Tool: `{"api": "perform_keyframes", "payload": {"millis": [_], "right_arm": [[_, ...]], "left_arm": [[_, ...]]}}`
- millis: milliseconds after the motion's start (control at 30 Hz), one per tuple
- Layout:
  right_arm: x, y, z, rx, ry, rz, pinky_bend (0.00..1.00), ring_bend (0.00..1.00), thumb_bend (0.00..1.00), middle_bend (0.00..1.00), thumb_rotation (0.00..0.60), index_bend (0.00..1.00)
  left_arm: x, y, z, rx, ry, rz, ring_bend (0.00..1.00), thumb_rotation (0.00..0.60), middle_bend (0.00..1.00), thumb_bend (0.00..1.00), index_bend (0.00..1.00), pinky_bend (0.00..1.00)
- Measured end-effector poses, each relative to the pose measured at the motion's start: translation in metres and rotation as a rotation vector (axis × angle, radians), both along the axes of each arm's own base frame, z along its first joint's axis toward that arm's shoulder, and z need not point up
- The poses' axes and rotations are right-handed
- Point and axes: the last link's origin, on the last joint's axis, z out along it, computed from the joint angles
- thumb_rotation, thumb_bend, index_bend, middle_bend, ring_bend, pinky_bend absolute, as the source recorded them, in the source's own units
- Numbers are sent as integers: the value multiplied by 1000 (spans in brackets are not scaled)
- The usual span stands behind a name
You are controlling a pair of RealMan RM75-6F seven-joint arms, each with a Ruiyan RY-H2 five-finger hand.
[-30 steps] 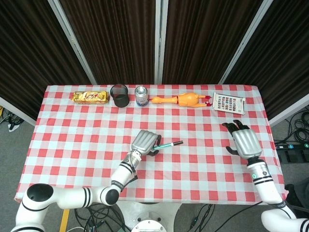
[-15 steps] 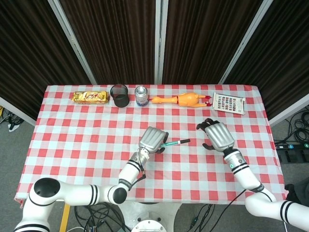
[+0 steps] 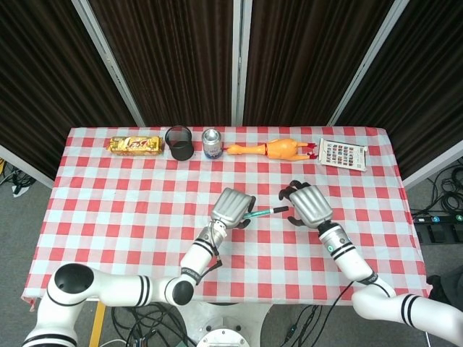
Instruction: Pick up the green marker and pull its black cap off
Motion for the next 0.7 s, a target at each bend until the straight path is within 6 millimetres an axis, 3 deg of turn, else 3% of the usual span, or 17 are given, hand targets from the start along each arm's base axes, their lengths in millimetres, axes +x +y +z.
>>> {"api": "perform_keyframes", "payload": {"millis": [700], "right_arm": [[0,-5,-12,-25,-132,-39,442,305,119,501,600,504]], "left_arm": [[0,1,3,24,-8,3,918,600,636,392,587,1000]]}}
